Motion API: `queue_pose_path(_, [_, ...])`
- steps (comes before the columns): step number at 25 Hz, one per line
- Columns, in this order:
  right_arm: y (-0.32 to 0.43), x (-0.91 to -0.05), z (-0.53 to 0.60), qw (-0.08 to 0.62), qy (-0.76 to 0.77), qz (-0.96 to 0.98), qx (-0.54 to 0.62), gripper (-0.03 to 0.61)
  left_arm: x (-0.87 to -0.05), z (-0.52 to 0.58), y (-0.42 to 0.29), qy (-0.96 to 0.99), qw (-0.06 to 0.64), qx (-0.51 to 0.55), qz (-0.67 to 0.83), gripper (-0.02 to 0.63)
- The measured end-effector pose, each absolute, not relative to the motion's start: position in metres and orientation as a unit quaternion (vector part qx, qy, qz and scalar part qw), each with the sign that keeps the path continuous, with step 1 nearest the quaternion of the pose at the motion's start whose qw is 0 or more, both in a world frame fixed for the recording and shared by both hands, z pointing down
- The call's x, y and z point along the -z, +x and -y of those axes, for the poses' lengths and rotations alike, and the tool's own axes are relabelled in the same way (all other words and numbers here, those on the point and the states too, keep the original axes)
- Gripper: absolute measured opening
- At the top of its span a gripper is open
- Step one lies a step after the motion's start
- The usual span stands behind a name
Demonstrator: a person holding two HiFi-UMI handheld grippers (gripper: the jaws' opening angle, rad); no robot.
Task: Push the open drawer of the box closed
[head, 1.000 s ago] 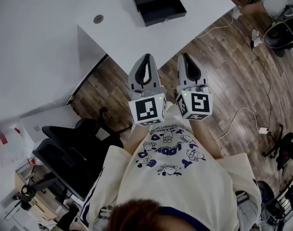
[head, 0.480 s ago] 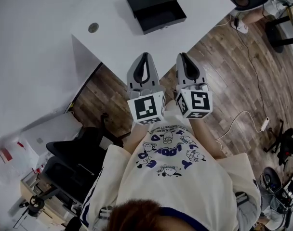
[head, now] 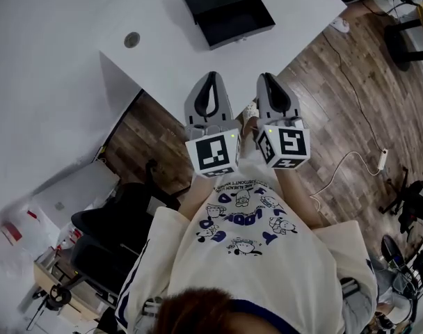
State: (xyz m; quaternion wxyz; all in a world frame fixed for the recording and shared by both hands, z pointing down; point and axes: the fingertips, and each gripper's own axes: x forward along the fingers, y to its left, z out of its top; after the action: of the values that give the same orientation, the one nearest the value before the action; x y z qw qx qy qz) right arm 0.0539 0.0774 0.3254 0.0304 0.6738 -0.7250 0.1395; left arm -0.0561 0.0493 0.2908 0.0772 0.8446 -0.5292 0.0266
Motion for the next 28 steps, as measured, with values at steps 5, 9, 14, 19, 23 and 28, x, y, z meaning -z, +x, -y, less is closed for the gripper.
queue_pose_path(5, [0.06, -0.333, -0.06, 0.037, 0.67, 0.727, -0.149, 0.043, -0.298, -0.033, -0.051, 0.841, 0.083, -0.037, 0.534, 0.014])
queue_pose_path(9, [0.064, -0.341, -0.043, 0.045, 0.66, 0.733, -0.156, 0.043, -0.304, -0.019, -0.048, 0.834, 0.087, -0.044, 0.543, 0.015])
queue_pose_path(14, [0.071, -0.349, -0.02, 0.058, 0.648, 0.742, -0.162, 0.043, -0.312, -0.001, -0.04, 0.826, 0.094, -0.052, 0.553, 0.014])
queue_pose_path(19, [0.078, -0.362, 0.002, 0.074, 0.634, 0.751, -0.169, 0.043, -0.323, 0.018, -0.03, 0.82, 0.103, -0.061, 0.56, 0.015])
queue_pose_path(23, [0.079, -0.375, 0.015, 0.089, 0.619, 0.76, -0.176, 0.044, -0.335, 0.03, -0.021, 0.816, 0.109, -0.071, 0.564, 0.015])
queue_pose_path(28, [0.079, -0.389, 0.031, 0.106, 0.6, 0.77, -0.186, 0.044, -0.345, 0.043, -0.016, 0.808, 0.118, -0.08, 0.572, 0.015])
